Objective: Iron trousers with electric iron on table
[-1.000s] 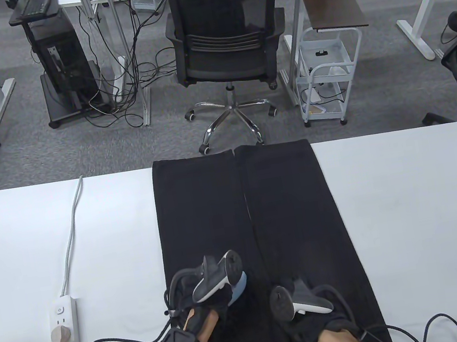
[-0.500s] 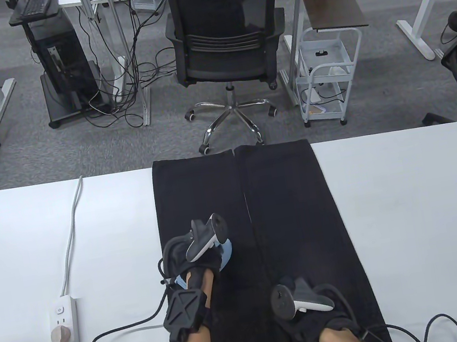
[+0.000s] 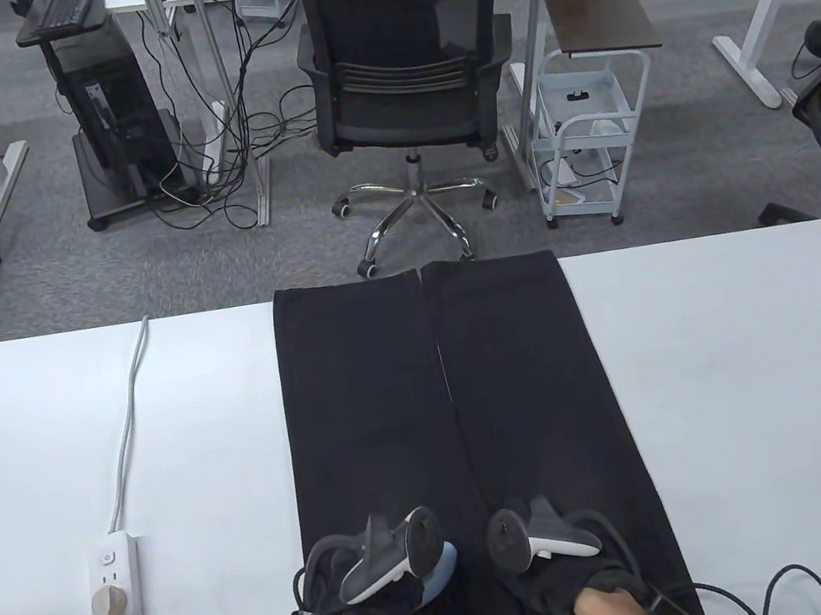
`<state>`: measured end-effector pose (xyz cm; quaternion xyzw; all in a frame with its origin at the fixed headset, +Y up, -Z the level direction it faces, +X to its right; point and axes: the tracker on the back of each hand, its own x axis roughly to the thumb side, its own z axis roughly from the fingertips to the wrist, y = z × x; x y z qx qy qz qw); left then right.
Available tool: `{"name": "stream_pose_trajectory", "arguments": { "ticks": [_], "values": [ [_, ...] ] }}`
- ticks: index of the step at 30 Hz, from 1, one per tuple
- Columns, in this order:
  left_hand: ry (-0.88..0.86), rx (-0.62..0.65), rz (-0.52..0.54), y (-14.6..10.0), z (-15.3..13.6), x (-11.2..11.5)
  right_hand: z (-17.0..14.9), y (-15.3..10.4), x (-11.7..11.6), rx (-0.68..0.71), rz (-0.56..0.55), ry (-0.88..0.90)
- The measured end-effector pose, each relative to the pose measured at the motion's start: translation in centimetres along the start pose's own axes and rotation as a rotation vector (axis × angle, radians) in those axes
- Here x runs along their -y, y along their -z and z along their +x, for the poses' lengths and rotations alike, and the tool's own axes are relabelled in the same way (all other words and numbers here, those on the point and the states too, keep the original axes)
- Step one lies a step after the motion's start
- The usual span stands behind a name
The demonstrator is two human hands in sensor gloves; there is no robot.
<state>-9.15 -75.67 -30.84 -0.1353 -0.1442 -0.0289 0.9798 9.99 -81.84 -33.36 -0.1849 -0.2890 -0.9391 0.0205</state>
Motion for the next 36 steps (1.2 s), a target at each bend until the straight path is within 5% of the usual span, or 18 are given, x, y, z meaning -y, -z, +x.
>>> {"name": "stream_pose_trajectory", "arguments": {
  "ticks": [5, 9, 26, 31, 36],
  "values": [
    [0.027, 0.062, 0.027, -2.6, 1.5, 0.8, 0.0, 0.0, 0.0, -0.001, 0.005, -0.004],
    [0.004, 0.048, 0.019, -2.0, 1.2, 0.6, 0.2, 0.1, 0.0, -0.012, 0.009, -0.020],
    [-0.067, -0.284, 0.000, 12.6, -4.5, -3.8, 0.2, 0.1, 0.1, -0.008, 0.001, -0.011],
    [-0.091, -0.363, -0.002, 15.2, -6.2, -4.6, 0.1, 0.1, 0.1, 0.002, 0.009, -0.005],
    [-0.084, -0.370, 0.007, 15.2, -6.1, -4.6, 0.1, 0.1, 0.2, 0.003, 0.018, -0.008]
  ]
}}
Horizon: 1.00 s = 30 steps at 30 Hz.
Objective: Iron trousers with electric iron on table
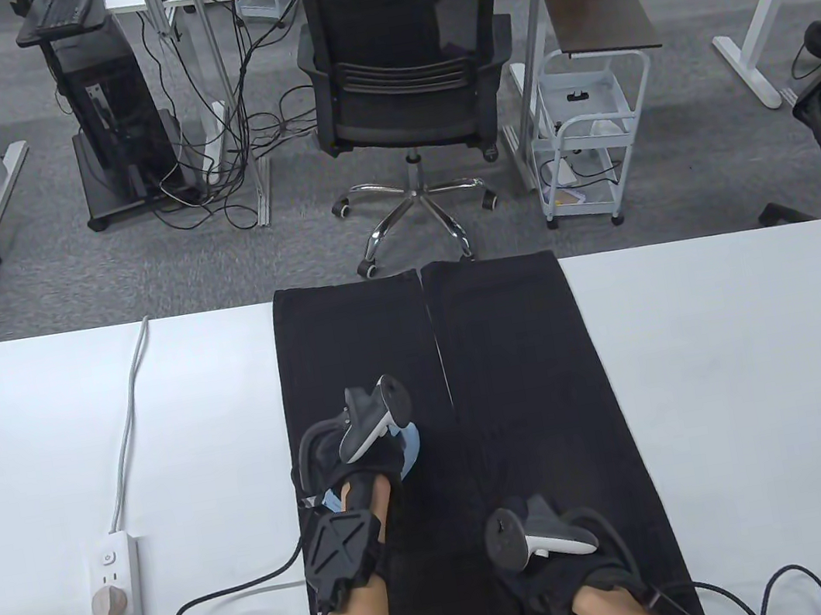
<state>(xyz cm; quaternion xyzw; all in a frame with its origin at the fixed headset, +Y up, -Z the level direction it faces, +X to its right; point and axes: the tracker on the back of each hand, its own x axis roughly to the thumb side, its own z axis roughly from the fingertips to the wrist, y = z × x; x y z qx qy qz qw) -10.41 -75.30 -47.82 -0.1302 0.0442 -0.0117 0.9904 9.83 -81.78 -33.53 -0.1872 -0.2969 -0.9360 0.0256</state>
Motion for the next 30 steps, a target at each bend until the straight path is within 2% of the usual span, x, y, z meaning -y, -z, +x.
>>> {"name": "stream_pose_trajectory", "arguments": {
  "ticks": [3, 7, 24, 27, 30],
  "values": [
    [-0.001, -0.009, 0.005, -0.8, 0.2, 0.2, -0.1, 0.0, 0.0, 0.004, 0.002, 0.008],
    [0.014, 0.064, 0.011, -3.1, 0.6, 0.9, -0.2, 0.0, 0.1, 0.007, 0.003, 0.016],
    [0.070, 0.315, 0.021, -16.5, 1.6, 4.6, -0.3, -0.1, 0.0, 0.009, -0.006, 0.012],
    [0.077, 0.316, 0.041, -17.7, 1.6, 4.9, -0.2, -0.1, -0.1, 0.006, -0.011, -0.004],
    [0.060, 0.320, 0.012, -17.2, 1.5, 4.8, -0.2, -0.1, -0.1, 0.005, -0.017, -0.009]
  ]
}}
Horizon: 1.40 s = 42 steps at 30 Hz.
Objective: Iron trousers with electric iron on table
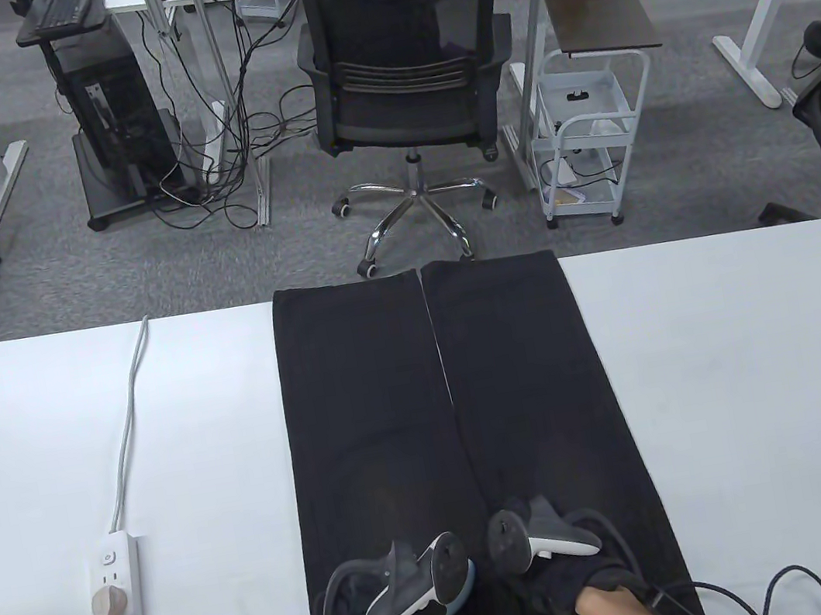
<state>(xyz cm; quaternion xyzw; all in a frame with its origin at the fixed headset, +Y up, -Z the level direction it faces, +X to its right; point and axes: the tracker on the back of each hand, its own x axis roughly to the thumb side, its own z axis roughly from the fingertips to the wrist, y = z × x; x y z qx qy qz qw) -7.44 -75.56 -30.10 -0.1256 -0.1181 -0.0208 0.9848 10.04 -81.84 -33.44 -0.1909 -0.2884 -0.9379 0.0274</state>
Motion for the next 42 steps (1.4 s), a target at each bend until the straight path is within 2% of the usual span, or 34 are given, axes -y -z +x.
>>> {"name": "stream_pose_trajectory", "arguments": {
  "ticks": [5, 8, 14, 22, 30, 34, 42],
  "values": [
    [0.003, -0.019, 0.013, 1.3, -0.5, -0.4, 0.1, 0.0, -0.1, 0.000, -0.012, -0.006],
    [-0.004, -0.051, 0.013, 3.1, -1.1, -0.8, 0.2, -0.1, -0.2, 0.001, -0.020, -0.005],
    [-0.029, -0.162, 0.010, 8.4, -3.4, -2.2, 0.2, -0.1, -0.3, 0.002, -0.024, -0.001],
    [-0.062, -0.286, -0.021, 12.1, -6.2, -3.3, 0.2, -0.1, -0.4, 0.007, -0.032, -0.001],
    [-0.060, -0.263, -0.020, 11.0, -5.6, -2.9, 0.2, -0.1, -0.4, 0.006, -0.029, 0.001],
    [-0.055, -0.238, -0.016, 9.5, -4.7, -2.5, 0.2, -0.2, -0.4, 0.006, -0.029, 0.003],
    [-0.023, -0.106, -0.009, 5.3, -2.3, -1.4, 0.2, -0.1, -0.4, 0.006, -0.028, 0.007]
  ]
}}
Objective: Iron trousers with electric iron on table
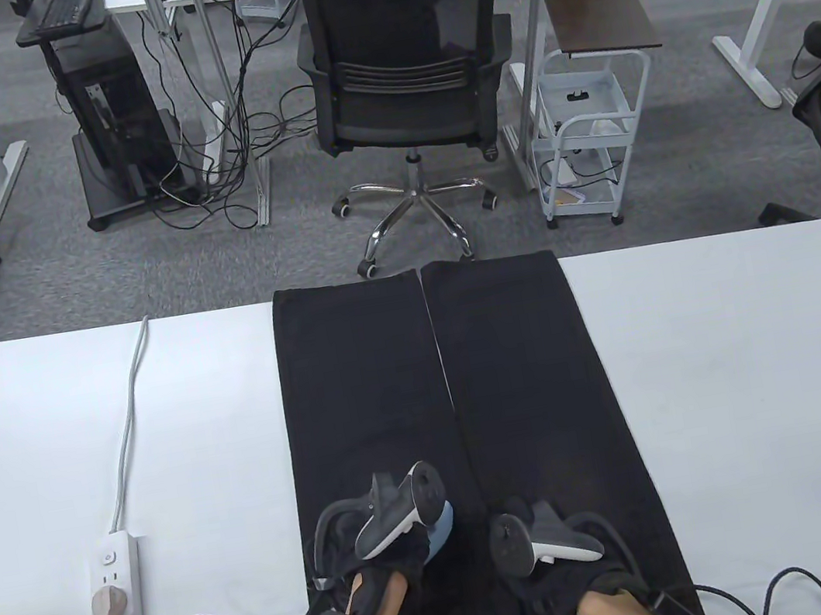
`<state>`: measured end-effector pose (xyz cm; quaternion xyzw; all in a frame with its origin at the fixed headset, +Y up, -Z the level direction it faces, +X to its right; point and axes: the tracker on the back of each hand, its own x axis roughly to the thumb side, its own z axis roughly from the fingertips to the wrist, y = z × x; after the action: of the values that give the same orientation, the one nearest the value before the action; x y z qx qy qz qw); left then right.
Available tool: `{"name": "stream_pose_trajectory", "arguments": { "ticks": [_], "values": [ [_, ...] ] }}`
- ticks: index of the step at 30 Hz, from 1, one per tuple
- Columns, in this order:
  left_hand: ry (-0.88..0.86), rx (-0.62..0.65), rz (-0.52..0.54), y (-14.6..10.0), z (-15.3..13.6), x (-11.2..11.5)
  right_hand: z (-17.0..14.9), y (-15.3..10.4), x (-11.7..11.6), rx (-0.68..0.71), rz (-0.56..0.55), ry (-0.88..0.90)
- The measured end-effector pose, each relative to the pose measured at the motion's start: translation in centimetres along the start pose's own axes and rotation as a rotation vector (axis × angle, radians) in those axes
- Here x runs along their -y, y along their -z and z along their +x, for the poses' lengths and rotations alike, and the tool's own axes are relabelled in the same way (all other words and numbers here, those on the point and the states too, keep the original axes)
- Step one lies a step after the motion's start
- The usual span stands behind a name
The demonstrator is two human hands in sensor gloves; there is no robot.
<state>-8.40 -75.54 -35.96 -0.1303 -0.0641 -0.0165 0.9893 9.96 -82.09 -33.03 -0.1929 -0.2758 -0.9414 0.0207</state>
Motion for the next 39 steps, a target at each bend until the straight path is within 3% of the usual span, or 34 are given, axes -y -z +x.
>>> {"name": "stream_pose_trajectory", "arguments": {
  "ticks": [9, 18, 22, 34, 39],
  "values": [
    [0.018, 0.090, 0.009, -5.9, 1.8, 1.7, -0.1, 0.0, 0.0, 0.001, 0.000, 0.001],
    [0.008, 0.096, 0.005, -6.3, 1.6, 1.9, -0.1, 0.0, 0.0, 0.000, -0.001, -0.003],
    [0.002, 0.061, 0.012, -4.7, 1.2, 1.4, -0.1, 0.0, 0.0, -0.001, -0.002, -0.004],
    [-0.027, -0.107, -0.019, 5.6, -1.0, -1.5, 0.0, 0.0, 0.1, -0.001, 0.005, -0.009],
    [-0.048, -0.174, -0.028, 8.4, -1.8, -2.3, 0.0, 0.0, 0.1, 0.000, 0.013, -0.011]
  ]
}}
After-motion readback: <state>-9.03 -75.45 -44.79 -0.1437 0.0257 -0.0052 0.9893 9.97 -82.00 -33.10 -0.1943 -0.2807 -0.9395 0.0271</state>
